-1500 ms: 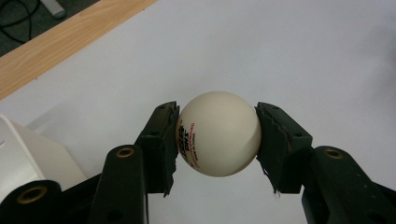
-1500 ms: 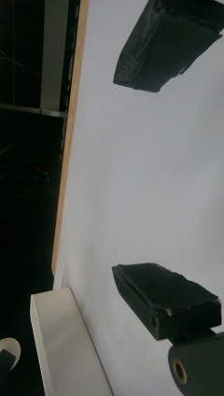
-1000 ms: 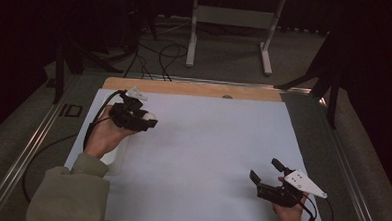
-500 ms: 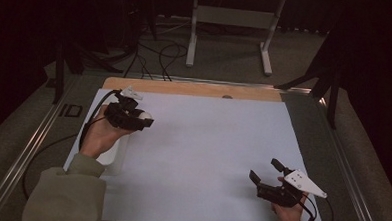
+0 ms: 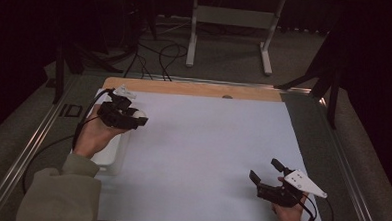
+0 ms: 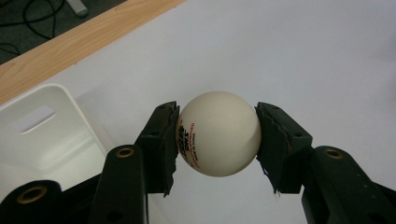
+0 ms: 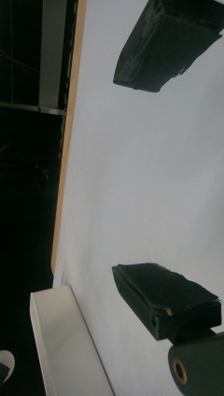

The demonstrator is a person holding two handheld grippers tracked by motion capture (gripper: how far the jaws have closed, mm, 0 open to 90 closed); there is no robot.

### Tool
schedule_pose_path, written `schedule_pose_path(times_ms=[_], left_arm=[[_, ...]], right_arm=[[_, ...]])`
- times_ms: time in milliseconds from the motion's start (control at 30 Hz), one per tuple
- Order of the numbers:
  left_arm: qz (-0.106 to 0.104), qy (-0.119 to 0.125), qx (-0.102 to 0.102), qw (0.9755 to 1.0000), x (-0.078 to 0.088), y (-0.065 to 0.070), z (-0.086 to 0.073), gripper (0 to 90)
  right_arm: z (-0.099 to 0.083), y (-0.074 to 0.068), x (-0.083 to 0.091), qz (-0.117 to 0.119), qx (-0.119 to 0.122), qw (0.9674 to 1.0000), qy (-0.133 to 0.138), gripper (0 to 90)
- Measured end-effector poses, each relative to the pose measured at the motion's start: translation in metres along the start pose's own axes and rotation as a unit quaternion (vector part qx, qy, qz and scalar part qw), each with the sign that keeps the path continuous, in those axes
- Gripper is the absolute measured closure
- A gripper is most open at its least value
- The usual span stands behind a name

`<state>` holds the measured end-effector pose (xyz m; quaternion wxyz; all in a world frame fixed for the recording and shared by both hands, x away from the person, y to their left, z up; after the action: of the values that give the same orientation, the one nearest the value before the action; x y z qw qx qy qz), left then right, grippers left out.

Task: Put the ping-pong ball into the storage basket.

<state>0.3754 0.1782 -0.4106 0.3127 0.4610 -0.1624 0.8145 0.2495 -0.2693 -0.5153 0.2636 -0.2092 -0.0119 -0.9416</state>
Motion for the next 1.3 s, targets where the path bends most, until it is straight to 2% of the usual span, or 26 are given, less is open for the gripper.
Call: schedule_pose_path(times_ms=[900, 1300], left_arm=[[0.013, 0.001, 0.019, 0.9997, 0.010, -0.018, -0.017, 51.4], [0.018, -0.007, 0.029, 0.9994, 0.009, -0.026, -0.023, 51.4]], right_arm=[[0.000, 0.000, -0.001, -0.003, -0.001, 1.0000, -0.002, 8.1], [-0.001, 0.000, -0.001, -0.002, -0.001, 1.0000, -0.004, 8.1]])
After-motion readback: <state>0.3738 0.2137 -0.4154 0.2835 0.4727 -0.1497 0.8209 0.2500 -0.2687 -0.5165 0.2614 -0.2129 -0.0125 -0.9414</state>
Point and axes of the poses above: each handheld gripper's, and its own axes: x roughly backward along the jaws, z roughly out of its top, y roughly to its right, the point moved 4 cm from there along -x, roughly forward along the jaws, and after that the axes turned 9 degrees about -y, right-handed, at the moved point
